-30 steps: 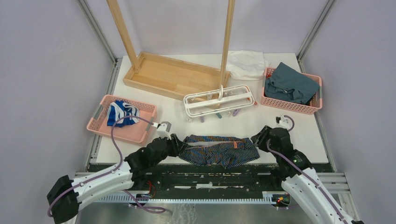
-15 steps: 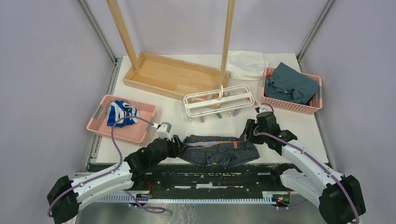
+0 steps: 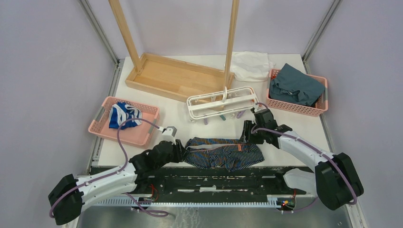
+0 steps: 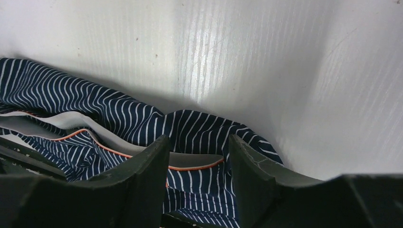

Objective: Clip the underwear to the hanger

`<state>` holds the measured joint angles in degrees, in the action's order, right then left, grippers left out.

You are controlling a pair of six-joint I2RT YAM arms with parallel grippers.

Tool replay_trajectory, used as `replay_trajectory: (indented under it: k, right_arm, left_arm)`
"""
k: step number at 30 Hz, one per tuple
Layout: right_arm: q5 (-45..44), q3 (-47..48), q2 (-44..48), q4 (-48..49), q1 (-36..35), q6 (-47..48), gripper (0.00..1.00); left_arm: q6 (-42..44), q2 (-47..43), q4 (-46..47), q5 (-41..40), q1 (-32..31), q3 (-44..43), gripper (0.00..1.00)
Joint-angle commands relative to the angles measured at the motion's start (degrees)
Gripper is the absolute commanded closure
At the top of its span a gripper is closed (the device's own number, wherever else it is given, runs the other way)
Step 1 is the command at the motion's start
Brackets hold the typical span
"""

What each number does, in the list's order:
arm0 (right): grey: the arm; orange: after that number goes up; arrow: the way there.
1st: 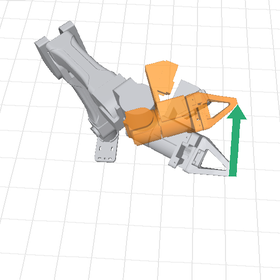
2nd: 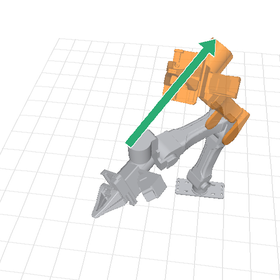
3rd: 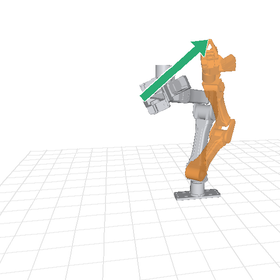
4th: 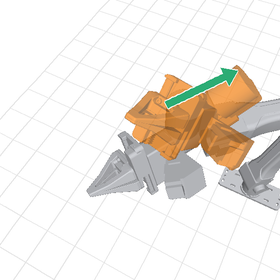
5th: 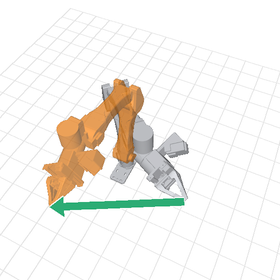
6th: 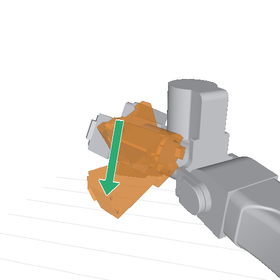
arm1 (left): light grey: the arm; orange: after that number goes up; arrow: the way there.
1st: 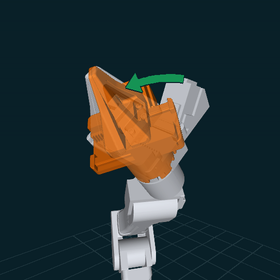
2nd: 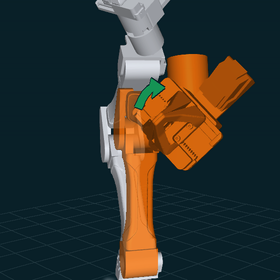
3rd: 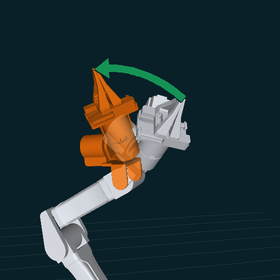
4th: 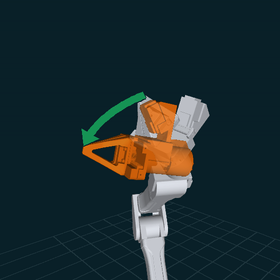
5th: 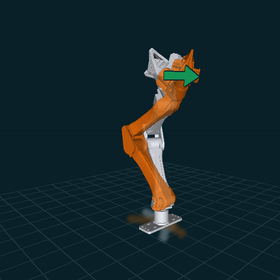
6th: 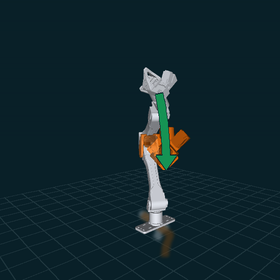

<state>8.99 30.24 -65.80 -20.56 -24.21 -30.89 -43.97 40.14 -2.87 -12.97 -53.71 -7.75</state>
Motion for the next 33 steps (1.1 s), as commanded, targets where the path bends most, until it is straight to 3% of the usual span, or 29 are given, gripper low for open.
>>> replay_trajectory:
  k: [1,4,10,15,18,19,20,22,24,33]
  right_arm:
    - [-1.44,2.62,-1.90,2.98,0.15,1.72,0.45]
    - [-1.59,2.43,-2.21,2.96,0.13,1.84,0.51]
    - [-1.18,1.56,1.91,2.19,0.17,1.24,0.79]
    - [-2.39,1.01,7.29,-0.52,0.14,1.31,0.97]
    - [-3.36,0.87,10.21,-2.80,0.14,1.25,1.00]
    - [-3.68,0.80,10.98,-3.50,0.16,1.01,0.99]
    - [-3.86,0.72,11.72,-4.18,0.16,0.67,0.91]
    - [-3.23,0.41,12.27,-4.14,0.17,-0.03,0.64]
    - [-0.86,0.56,10.96,-3.26,0.20,-0.38,0.51]
    - [4.02,1.97,0.53,1.13,0.23,1.54,0.47]
  left_arm:
    - [-1.71,-2.46,-0.16,-1.19,0.14,-0.37,0.63]
    - [-2.12,-4.36,-1.33,-2.50,0.12,-0.07,0.69]
    - [-2.39,-4.19,-1.30,-3.92,0.12,0.15,0.80]
    - [-2.79,-2.29,-0.67,-5.43,0.14,-0.53,0.91]
    - [-2.63,-1.69,-0.45,-5.82,0.18,-0.99,0.97]
    - [-2.51,-1.55,-0.37,-5.97,0.16,-1.11,0.97]
    - [-2.53,-1.50,-0.26,-6.03,0.19,-1.15,0.97]
    - [-2.44,-1.34,-0.13,-6.01,0.12,-1.13,0.92]
    - [-2.44,-1.15,-0.03,-6.10,0.16,-1.21,0.84]
    - [-2.05,0.29,1.15,-5.89,0.17,-1.96,0.86]
